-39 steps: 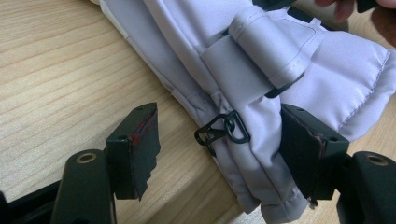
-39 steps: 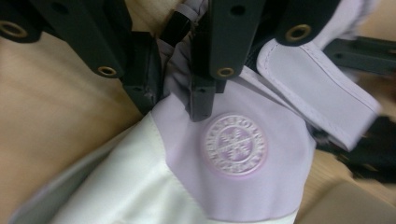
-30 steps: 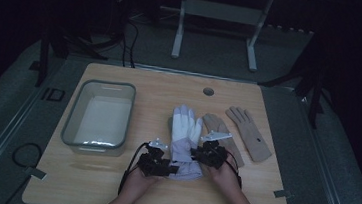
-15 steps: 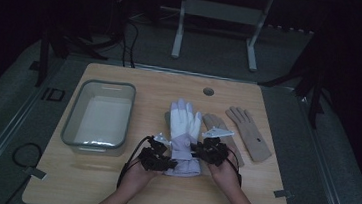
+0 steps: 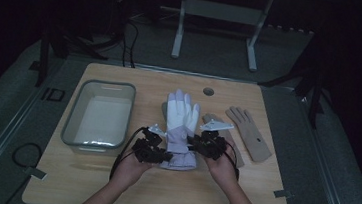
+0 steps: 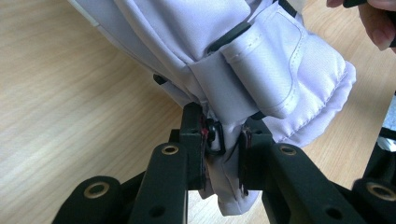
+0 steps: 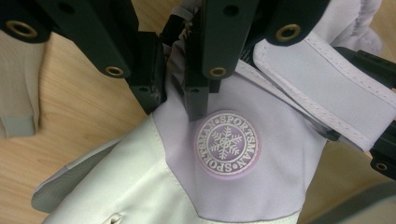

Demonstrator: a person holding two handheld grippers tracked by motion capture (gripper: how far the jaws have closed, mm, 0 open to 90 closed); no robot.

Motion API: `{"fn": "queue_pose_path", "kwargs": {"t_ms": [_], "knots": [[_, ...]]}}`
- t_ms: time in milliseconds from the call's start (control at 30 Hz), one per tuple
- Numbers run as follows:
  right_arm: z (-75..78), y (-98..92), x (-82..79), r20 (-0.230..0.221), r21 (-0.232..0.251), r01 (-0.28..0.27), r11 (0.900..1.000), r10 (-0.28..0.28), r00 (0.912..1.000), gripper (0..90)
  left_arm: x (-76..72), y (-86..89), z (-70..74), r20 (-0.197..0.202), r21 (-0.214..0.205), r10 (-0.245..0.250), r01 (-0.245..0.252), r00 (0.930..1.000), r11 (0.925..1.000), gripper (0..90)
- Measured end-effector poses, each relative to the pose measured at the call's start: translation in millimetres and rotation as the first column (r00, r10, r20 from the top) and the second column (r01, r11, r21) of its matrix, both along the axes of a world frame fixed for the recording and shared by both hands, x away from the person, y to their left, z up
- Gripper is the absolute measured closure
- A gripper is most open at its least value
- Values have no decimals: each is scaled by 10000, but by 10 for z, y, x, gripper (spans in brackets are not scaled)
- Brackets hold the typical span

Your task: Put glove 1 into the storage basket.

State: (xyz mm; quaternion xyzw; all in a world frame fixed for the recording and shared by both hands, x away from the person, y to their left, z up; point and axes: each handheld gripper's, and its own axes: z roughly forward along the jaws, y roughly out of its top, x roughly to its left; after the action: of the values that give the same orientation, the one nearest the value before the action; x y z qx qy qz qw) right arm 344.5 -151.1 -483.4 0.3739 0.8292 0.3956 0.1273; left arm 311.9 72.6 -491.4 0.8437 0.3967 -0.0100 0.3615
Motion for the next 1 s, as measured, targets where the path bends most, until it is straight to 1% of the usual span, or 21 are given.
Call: {"fn": "queue_pose_path", "kwargs": {"t_ms": [67,133,167,233,433,600,667,767,1000], "knots": [[40,26,6,51,73,-22,10000,22,10000,797,8,27,57,72,120,-7,6,10000,9999,763],[78,57,15,112,143,-42,9999,41,9999,797,21,61,110,86,123,14,-15,10000,9999,763],[97,70,19,168,172,-70,9998,67,9998,797,29,81,135,129,215,-57,54,9999,9998,762],[132,102,24,217,243,-68,9997,63,9997,797,34,110,178,165,257,-29,25,9999,9997,762],[204,203,47,281,366,-139,9992,129,9995,797,44,211,268,289,465,-14,1,9996,9989,763],[268,304,70,416,369,-251,9990,236,9989,798,52,308,343,339,505,54,-71,9994,9987,763],[302,352,77,475,362,-274,9990,256,9985,798,57,357,378,402,558,81,-103,9992,9984,762],[351,424,93,539,399,-369,9985,348,9979,798,64,433,430,377,560,135,-156,9992,9983,763],[454,620,129,616,535,-598,9968,565,9965,798,70,631,571,434,797,180,-214,9989,9966,763]]}}
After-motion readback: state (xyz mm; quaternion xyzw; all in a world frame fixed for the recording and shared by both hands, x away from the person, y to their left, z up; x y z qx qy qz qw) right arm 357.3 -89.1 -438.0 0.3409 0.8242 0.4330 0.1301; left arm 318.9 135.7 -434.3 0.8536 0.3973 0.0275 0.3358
